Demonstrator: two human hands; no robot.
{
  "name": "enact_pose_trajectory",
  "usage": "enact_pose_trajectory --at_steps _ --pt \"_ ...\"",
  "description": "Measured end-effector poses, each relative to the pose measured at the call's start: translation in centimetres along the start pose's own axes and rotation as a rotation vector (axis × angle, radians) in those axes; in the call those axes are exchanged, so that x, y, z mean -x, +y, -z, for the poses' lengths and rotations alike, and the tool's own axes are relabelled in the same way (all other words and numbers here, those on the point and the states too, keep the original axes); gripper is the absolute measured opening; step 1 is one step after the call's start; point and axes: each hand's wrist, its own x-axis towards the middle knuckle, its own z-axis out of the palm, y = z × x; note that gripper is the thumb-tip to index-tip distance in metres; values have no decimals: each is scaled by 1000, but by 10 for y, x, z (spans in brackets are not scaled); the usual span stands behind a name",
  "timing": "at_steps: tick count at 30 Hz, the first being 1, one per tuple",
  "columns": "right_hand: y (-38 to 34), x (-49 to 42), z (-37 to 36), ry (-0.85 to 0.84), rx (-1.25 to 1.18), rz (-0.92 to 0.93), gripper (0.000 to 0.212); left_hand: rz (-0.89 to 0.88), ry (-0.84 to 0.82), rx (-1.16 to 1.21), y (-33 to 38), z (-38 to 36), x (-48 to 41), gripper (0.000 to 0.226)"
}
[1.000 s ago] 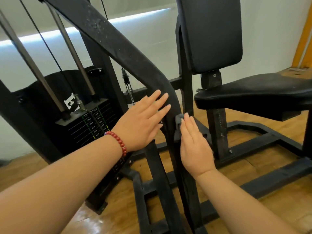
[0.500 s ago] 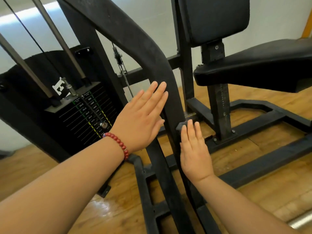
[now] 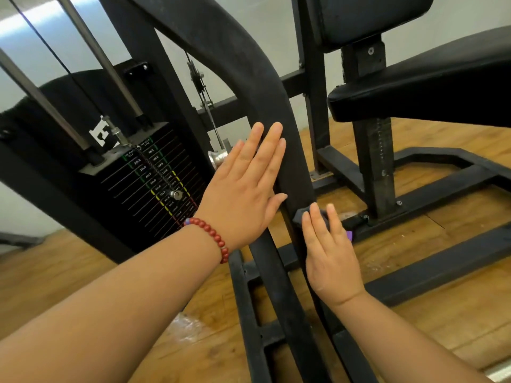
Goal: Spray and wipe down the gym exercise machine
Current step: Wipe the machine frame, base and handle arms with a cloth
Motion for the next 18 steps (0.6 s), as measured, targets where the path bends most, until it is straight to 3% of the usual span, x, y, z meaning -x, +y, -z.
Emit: enact_pose_trajectory --at_steps 6,12,18 --pt "-7 -50 3 139 -44 14 57 -17 10 21 -2 -1 0 70" --pt "7 28 -10 -28 -8 27 68 -66 -32 58 16 -9 16 71" --pt "-10 -7 -9 47 -108 -97 62 -87 -14 106 33 -26 34 66"
